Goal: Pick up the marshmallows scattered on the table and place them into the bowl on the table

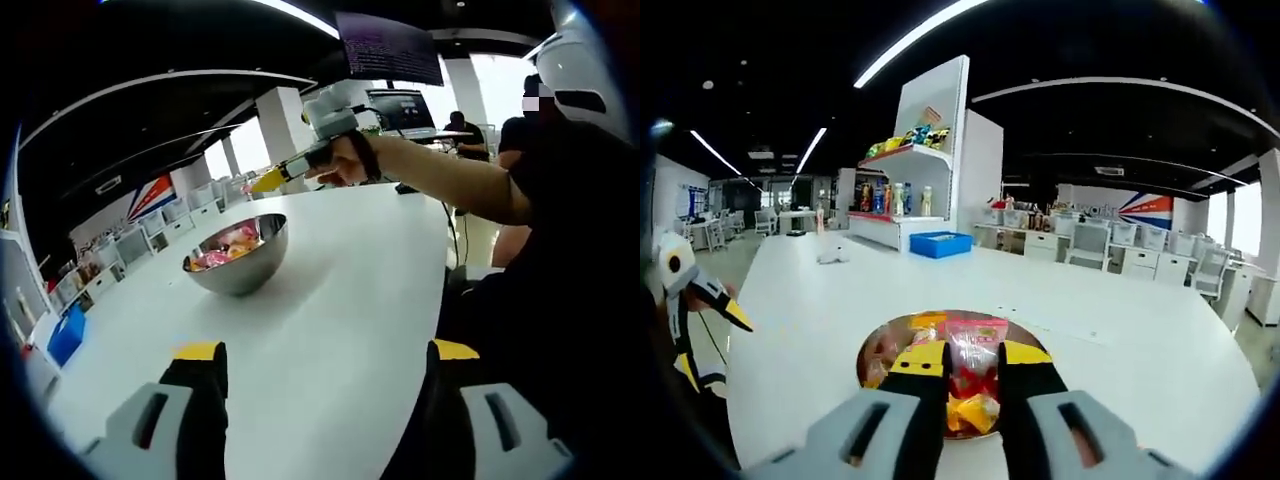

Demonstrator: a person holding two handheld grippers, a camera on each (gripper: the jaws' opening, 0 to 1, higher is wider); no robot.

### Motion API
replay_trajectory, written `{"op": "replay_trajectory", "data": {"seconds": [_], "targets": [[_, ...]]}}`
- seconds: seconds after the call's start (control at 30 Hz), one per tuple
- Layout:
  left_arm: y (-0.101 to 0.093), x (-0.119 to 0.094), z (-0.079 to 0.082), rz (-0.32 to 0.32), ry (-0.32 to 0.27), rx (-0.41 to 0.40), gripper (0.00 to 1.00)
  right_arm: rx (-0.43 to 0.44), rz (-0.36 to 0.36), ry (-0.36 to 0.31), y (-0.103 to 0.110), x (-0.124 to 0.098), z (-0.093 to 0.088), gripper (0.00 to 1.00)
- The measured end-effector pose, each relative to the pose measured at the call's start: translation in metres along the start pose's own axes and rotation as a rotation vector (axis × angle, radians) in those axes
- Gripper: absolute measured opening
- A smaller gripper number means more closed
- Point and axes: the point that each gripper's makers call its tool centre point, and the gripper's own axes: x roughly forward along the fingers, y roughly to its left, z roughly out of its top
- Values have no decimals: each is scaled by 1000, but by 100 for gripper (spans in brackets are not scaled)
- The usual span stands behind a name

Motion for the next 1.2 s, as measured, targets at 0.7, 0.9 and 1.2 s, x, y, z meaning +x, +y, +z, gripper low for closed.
{"op": "replay_trajectory", "data": {"seconds": [0.7,0.9,1.2], "targets": [[-7,7,-2,-24,6,5,79,1,-6,55,-1,8,-20,16],[-7,7,-3,-25,6,2,79,-13,7,63,4,11,-23,17],[-8,7,-2,-34,2,3,79,-19,3,53,0,15,-23,18]]}}
